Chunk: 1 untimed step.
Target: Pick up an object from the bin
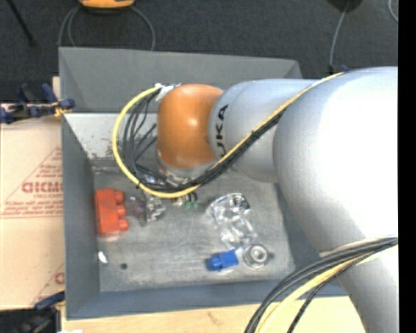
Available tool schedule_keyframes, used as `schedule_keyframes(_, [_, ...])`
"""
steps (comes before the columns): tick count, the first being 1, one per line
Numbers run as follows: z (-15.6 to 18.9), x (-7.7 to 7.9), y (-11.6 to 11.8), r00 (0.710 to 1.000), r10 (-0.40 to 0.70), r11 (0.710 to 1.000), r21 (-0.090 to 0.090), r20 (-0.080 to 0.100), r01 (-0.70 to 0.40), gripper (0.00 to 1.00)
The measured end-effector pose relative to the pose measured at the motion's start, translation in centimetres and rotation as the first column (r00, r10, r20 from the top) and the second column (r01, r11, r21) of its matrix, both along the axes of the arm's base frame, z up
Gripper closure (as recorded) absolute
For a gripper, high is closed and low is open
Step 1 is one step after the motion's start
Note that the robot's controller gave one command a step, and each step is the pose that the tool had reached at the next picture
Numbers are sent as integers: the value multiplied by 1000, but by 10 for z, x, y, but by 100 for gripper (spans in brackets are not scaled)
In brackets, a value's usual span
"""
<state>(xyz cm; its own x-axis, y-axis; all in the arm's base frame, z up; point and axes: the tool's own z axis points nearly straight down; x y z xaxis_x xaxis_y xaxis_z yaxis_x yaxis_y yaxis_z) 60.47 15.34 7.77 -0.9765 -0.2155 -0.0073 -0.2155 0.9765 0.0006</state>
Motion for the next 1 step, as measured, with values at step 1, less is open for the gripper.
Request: schedule_keyframes(1, [133,-5,1,994,110,994,-1,6,-110,100])
